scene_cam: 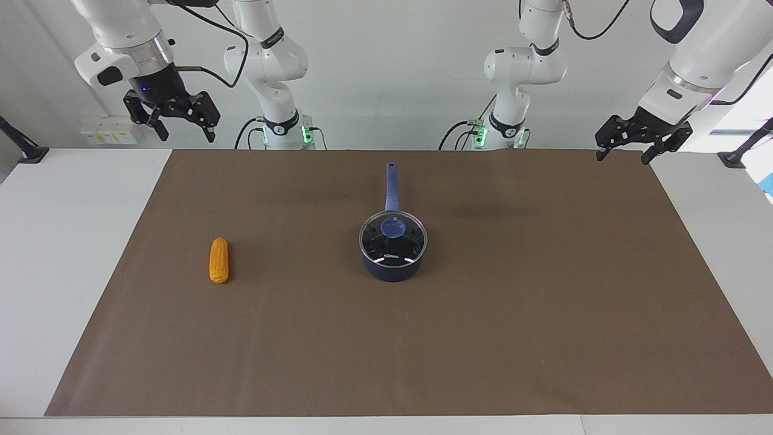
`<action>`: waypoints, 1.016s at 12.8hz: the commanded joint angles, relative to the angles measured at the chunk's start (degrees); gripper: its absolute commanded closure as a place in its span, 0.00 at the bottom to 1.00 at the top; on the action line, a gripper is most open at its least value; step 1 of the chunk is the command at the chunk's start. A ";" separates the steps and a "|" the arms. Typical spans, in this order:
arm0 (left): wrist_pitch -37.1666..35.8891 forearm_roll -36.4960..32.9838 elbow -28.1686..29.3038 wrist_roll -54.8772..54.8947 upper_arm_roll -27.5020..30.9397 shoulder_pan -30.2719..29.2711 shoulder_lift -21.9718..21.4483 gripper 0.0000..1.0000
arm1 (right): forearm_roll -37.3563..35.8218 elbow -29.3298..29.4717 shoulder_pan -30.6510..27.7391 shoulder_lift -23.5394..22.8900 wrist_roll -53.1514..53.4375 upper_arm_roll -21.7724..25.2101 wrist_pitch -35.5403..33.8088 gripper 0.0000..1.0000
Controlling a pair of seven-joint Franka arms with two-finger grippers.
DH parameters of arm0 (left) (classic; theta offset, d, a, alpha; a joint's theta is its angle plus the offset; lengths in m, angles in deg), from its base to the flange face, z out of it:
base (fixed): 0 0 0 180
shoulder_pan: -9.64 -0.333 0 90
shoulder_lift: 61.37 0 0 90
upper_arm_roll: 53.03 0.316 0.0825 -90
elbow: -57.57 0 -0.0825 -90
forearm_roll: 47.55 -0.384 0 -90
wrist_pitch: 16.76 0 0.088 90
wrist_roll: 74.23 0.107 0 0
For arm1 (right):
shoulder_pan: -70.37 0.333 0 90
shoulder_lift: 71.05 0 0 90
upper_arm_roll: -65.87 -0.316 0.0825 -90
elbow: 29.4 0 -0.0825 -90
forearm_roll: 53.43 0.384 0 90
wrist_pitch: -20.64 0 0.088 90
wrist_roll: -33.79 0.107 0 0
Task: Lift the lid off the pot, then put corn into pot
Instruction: 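Reach the left gripper toward the glass lid on the black pot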
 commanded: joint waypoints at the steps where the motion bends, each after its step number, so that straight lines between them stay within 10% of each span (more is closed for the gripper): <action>1: -0.89 0.56 -0.35 -1.07 0.40 2.37 0.39 0.00 | -0.32 -0.05 -0.67 0.19 -1.75 -0.08 -0.90 0.00; 13: 12.19 0.56 8.69 -18.81 0.31 16.69 1.10 0.00 | -0.23 -0.14 -1.02 0.28 -1.84 -0.17 -1.07 0.00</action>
